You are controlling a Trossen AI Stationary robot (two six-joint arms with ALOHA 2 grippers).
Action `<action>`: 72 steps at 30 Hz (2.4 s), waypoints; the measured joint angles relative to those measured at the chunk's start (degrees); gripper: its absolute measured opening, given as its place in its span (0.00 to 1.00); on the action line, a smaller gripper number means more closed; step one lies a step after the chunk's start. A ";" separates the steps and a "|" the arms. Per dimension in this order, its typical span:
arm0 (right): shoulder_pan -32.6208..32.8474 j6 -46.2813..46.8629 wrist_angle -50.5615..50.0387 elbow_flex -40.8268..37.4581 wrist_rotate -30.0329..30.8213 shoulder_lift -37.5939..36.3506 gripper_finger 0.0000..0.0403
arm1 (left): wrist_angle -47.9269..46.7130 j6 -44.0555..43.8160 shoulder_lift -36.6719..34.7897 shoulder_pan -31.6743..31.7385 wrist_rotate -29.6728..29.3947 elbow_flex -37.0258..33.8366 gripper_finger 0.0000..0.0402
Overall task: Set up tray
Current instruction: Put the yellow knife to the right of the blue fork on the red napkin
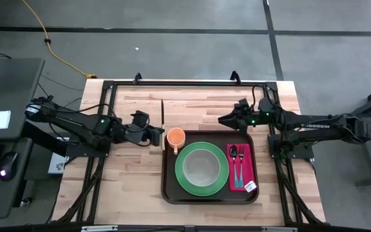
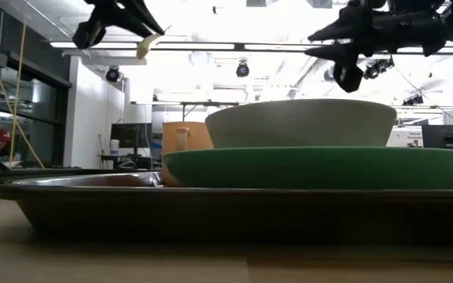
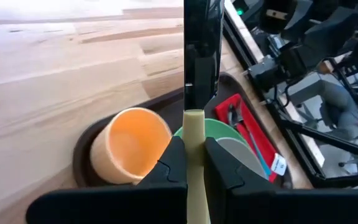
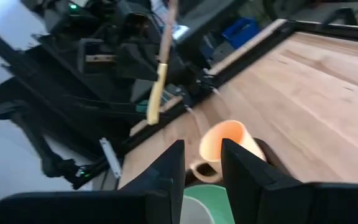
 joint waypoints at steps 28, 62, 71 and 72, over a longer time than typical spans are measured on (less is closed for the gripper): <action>5.90 -2.49 26.20 0.02 -2.02 15.56 0.21 | 6.31 21.22 22.40 13.95 10.81 24.68 0.12; 5.13 -3.53 26.39 0.02 4.63 15.56 0.55 | 14.63 24.88 32.41 14.97 9.89 31.47 0.12; 5.13 -3.47 26.19 0.20 5.18 15.56 0.56 | 15.78 24.35 33.15 14.97 10.13 31.53 0.12; 5.13 -3.48 25.66 0.57 5.19 15.56 0.56 | 15.78 24.27 33.15 14.97 10.05 31.53 0.12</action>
